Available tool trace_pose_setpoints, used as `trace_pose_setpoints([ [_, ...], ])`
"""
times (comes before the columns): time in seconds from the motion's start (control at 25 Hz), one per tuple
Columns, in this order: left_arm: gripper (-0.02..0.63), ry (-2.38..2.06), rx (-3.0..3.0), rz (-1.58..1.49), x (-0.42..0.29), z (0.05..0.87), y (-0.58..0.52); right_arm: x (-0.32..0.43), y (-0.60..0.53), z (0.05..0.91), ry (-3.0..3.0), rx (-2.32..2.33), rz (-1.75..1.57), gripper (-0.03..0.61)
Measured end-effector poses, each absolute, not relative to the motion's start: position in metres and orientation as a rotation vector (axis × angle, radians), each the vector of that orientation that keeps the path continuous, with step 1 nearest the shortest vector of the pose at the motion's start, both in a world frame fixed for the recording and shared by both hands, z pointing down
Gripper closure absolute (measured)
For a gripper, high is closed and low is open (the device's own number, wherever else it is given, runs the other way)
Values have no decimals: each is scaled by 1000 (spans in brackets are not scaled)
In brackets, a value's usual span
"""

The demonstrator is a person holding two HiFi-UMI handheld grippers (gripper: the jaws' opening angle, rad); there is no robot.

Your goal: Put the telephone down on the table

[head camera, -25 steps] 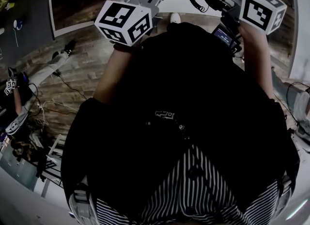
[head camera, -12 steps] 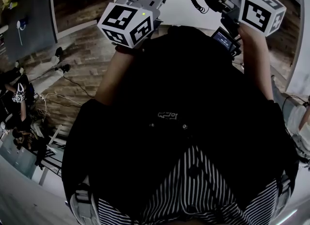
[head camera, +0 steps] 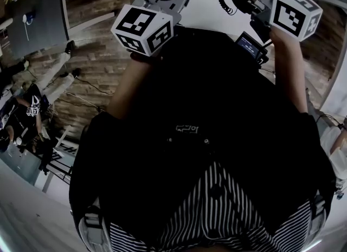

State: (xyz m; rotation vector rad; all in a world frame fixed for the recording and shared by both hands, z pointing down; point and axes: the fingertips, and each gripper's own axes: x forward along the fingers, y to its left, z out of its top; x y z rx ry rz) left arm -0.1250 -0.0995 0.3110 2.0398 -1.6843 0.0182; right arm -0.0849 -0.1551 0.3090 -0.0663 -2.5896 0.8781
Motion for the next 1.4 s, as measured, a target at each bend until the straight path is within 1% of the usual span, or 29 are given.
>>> trace_pose_setpoints([
  [0.44,612,-1604,2228,26,-138,291,-127,-83,-164,285,-2659,100,804,310],
  [0.64,612,-1572,2255,13,-130,299,-149,-67,-183,286,-2681,158,799,310],
  [0.88,612,-1544,2262,-9,-133,278,-151,-67,-189,261,-2671,192,790,310],
  [1.4,612,-1568,2179,40,-133,310,-132,-59,-198,291,-2641,172,848,310],
])
